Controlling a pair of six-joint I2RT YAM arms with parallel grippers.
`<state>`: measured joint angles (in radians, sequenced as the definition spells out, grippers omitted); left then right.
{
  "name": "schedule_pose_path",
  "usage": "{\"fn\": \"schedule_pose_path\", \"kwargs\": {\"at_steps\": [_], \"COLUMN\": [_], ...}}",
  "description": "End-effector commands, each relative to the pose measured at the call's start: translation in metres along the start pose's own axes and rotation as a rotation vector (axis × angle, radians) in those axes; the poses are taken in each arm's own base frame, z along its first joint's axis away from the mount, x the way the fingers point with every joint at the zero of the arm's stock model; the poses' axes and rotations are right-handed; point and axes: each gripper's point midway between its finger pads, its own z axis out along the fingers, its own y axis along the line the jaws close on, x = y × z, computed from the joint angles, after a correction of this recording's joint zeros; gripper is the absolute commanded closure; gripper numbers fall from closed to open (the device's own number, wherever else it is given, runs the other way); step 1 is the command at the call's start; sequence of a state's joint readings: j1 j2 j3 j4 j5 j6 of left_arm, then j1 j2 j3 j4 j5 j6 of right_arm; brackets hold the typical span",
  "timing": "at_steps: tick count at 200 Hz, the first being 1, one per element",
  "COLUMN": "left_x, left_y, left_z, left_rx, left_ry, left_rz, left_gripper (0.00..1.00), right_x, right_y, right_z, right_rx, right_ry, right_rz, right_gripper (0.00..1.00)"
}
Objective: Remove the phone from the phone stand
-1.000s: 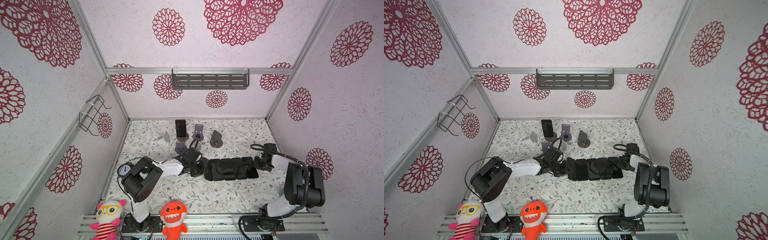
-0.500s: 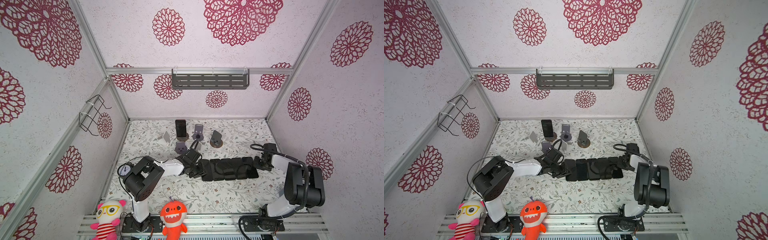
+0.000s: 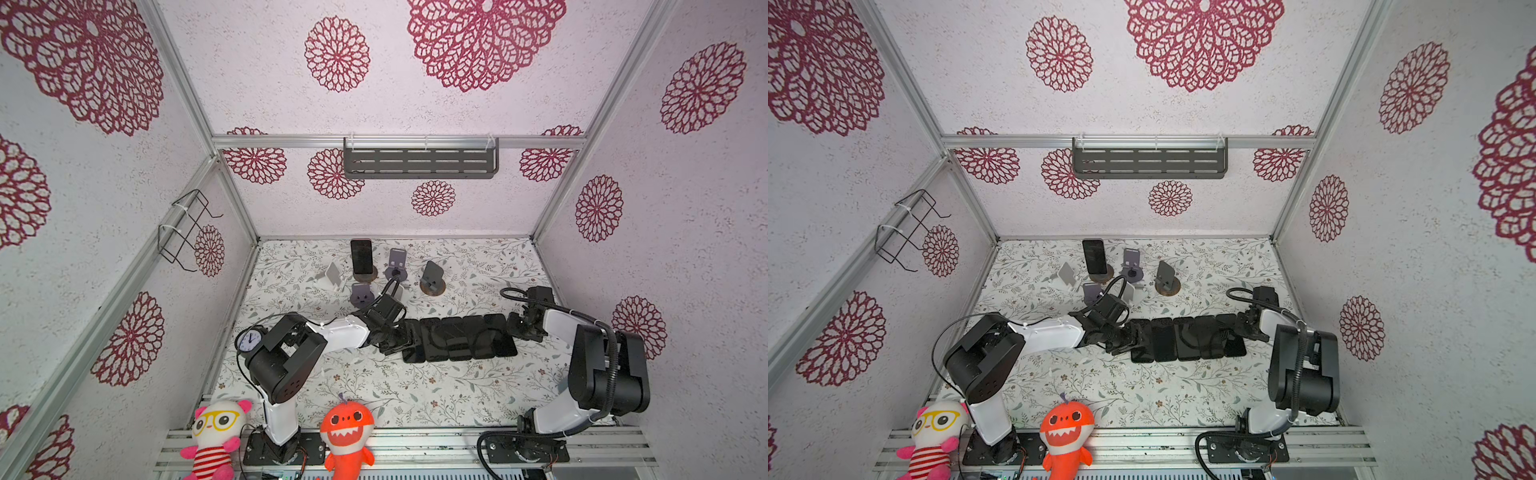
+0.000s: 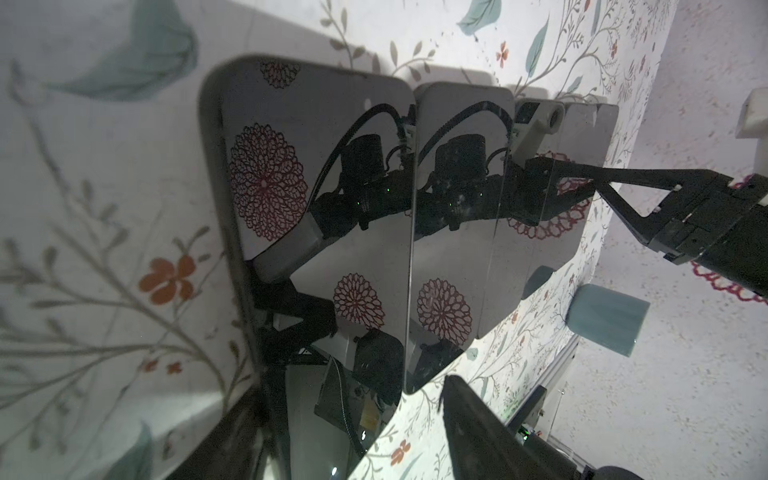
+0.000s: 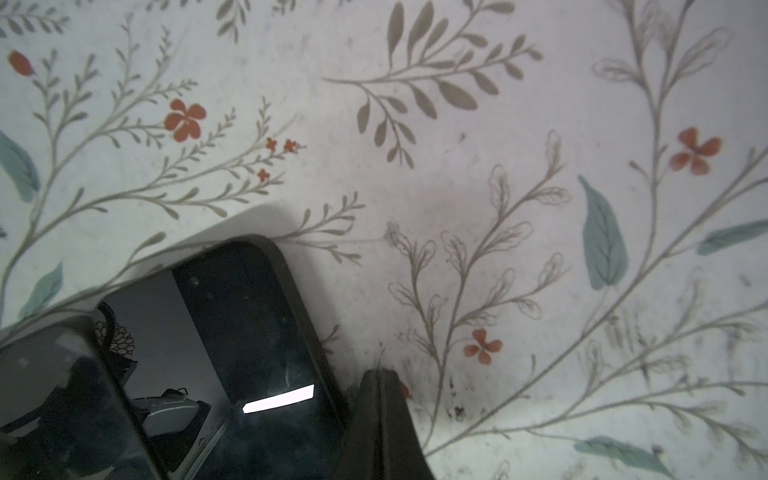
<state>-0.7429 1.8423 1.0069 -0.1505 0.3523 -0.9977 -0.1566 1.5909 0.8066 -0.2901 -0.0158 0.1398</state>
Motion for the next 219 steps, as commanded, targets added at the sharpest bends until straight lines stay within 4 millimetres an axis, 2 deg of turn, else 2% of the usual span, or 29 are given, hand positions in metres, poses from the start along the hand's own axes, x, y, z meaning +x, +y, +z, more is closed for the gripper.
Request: {"fn": "schedule_pose_path", "kwargs": {"at_steps": [1,56,98,119,147,183,219], "left_x": [0.008,0.011,0.010,0.006,0.003,0.000,-0.006], "left_y": [0.010,0.004,0.002,0.003,0.002,0.000,-0.001], "left_z": [-0.002,-0.003,-0.010,-0.018,-0.027,-0.043,-0.072], "left_rx": [-0.053,-0.029,-0.056,-0.077,-0.098,-0.132,-0.160], "left_ry": [0.017,0.039,0.042,0.016,-0.008,-0.037,-0.119], "left_rz": [0.001,0.029,0.056,0.069,0.091,0.139,0.188], "left_gripper": [0.30,0.22,0.11,0.04,0.00,0.01,0.02], "right_x": [0.019,0.018,0.015,0.012,0.006,-0.003,-0.017], "right_y": [-0.001,-0.002,-0.002,-0.001,0.001,0.005,0.010], "right_z": [0.005,-0.001,-0.003,-0.005,-0.010,-0.019,-0.037], "right_rx": [-0.002,0.002,0.005,0.000,-0.013,-0.035,-0.068], "right_ry": [0.063,0.047,0.031,0.015,-0.004,-0.063,-0.137], "right_rz": [-0.015,-0.014,-0.010,-0.001,0.008,0.024,0.039], "right_gripper": [1.00,0.97,0.94,0.89,0.86,0.81,0.78]}}
